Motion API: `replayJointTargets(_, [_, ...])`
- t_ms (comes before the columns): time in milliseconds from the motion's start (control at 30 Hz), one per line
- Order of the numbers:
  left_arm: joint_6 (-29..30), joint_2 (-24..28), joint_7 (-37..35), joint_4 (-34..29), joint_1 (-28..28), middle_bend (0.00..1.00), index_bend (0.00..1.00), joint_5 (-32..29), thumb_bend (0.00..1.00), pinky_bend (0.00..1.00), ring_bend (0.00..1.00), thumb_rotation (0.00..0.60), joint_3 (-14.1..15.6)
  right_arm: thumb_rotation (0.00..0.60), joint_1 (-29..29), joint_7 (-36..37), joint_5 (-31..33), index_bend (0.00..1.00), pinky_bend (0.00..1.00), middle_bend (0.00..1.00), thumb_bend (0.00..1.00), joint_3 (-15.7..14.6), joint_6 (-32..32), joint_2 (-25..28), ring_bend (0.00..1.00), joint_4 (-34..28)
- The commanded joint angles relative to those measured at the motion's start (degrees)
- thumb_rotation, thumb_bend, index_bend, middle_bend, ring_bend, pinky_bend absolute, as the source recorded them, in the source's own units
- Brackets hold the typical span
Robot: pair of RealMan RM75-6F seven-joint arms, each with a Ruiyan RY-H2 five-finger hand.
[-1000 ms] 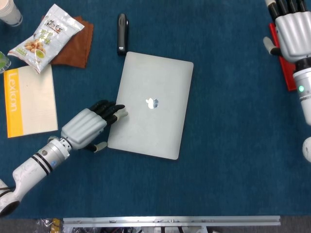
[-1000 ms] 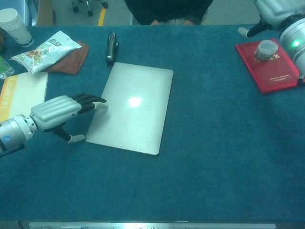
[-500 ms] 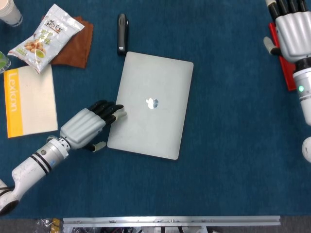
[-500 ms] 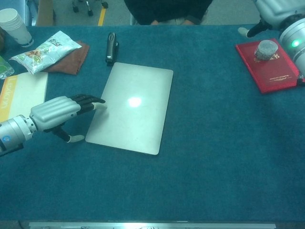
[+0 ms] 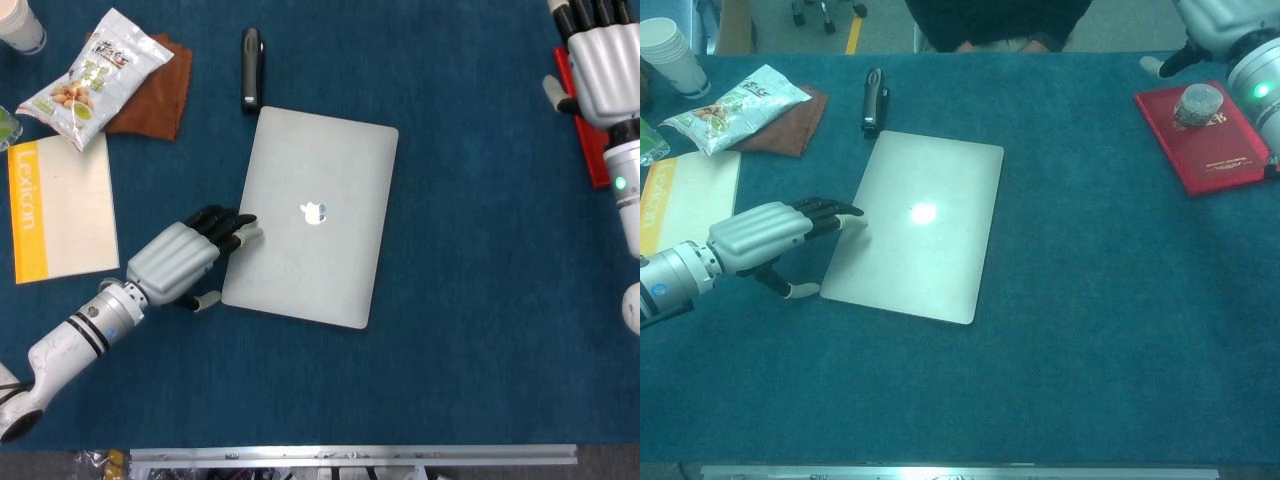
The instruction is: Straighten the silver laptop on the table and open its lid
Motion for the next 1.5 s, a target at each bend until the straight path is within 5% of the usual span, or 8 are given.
replayJointTargets(33, [0.1, 0.3, -0.1, 0.0, -0.1, 0.04, 0.0, -0.2, 0.27, 0.05, 0.0, 0.6, 0.0, 0.6, 0.0, -0.1, 0.0, 0.0, 0.08, 0.05, 0.23, 0.0, 0.1, 0.0, 0.0, 0.0])
replayJointTargets(1500, [-0.7, -0.9, 1.3, -3.5, -1.0, 0.04, 0.0, -1.1, 0.27, 0.05, 0.0, 0.6, 0.1, 0.6, -0.7, 1.0, -0.1, 0.0, 0.08, 0.05, 0.23, 0.2, 1.2, 1.6, 0.0, -1.8])
